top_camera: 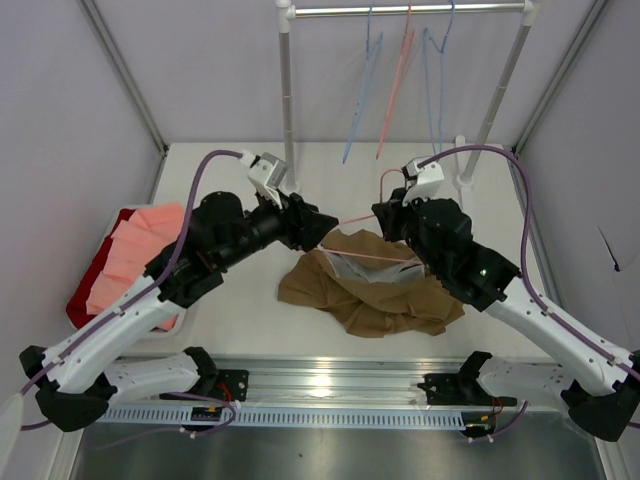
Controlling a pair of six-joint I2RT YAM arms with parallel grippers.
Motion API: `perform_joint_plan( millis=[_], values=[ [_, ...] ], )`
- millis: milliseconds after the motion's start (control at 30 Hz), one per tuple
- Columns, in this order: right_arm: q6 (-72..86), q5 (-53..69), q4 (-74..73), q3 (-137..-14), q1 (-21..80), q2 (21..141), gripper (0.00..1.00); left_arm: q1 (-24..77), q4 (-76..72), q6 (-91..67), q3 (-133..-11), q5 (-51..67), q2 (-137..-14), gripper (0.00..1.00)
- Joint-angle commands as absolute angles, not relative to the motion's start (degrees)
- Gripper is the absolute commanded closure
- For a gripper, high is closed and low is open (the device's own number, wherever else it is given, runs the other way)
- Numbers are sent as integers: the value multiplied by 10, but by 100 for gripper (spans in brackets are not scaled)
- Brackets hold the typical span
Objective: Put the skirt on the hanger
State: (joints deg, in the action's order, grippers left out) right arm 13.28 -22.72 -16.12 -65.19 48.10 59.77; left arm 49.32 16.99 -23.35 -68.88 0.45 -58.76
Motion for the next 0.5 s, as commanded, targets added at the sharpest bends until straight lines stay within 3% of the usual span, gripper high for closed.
perform_joint_plan(
  millis=[0,467],
  values=[
    [112,-196,-141,-699,490,591,100,496,163,-145,-736,42,-589,37],
    [110,-117,-178,-738,500,583,100,496,178,-52,-754,122,-668,37]
  ],
)
